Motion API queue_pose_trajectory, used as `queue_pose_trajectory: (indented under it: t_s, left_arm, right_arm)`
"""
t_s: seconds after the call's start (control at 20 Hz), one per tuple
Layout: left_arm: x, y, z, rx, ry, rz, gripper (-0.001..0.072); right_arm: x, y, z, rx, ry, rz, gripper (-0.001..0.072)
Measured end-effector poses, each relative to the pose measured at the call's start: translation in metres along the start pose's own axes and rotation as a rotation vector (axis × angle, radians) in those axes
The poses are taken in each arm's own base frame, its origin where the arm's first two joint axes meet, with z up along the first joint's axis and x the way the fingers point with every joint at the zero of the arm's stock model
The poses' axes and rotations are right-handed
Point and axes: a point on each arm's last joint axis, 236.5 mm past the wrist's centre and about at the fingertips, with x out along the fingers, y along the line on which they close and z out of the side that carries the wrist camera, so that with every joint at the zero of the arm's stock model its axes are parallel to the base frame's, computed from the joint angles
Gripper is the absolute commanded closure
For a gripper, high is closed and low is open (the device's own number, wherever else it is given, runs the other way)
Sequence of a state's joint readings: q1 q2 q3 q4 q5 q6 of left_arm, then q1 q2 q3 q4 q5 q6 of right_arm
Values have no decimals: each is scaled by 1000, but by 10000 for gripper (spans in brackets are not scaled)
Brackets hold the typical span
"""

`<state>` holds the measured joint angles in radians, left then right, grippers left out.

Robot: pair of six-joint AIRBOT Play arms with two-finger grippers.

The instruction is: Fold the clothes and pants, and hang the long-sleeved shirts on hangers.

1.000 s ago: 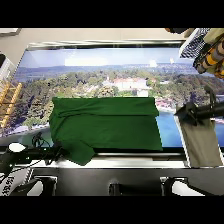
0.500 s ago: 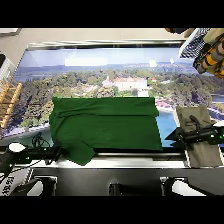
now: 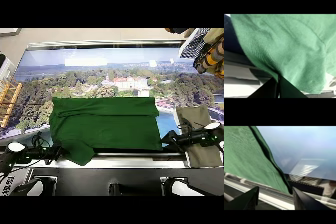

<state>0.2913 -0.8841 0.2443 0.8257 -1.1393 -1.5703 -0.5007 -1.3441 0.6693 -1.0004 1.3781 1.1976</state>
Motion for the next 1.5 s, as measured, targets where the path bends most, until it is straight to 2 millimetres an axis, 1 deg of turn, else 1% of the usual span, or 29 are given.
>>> queue_pose_trajectory:
  t_s: [0.15,0.35,0.4,0.45,0.5,0.55,0.6,0.65,0.7,0.85,0.95,1.05,1.15,1.3,1.4,1.5]
  left_arm:
    - [0,0,-1,0,4,0,689]
    - [0,0,-2,0,6,0,689]
    - [0,0,-2,1,7,0,689]
    - [0,0,-2,1,7,0,689]
    - [0,0,-2,1,7,0,689]
    - [0,0,-2,1,7,0,689]
    - [0,0,-1,1,6,0,690]
    - [0,0,-1,1,5,0,689]
    - [0,0,0,2,0,0,690]
    - [-3,-4,5,11,-17,-3,691]
    - [-9,-10,9,34,-24,-4,692]
    - [-19,-17,9,78,-11,6,692]
    - [-35,-22,6,127,10,40,691]
    - [-64,-27,-2,174,12,105,691]
    - [-80,-28,-12,189,9,135,691]
    - [-93,-29,-25,191,9,154,691]
  right_arm:
    - [7,-1,-6,-6,36,-51,225]
    - [10,-3,-9,0,50,-81,230]
    - [11,-3,-9,2,50,-81,278]
    - [12,-2,-8,3,46,-78,383]
    - [13,-3,-6,4,38,-80,459]
    - [14,-2,-4,6,27,-78,473]
    - [14,-1,-3,11,22,-73,511]
    - [15,0,-2,13,16,-66,602]
    - [16,0,0,12,8,-63,678]
    - [17,9,0,2,7,-25,679]
    - [16,16,-1,-12,8,2,680]
    - [12,22,-4,-30,4,15,680]
    - [6,29,-8,-48,-1,21,680]
    - [-7,40,-24,-56,2,19,680]
    - [-18,46,-40,-60,8,2,680]
    - [-28,45,-56,-58,11,-42,680]
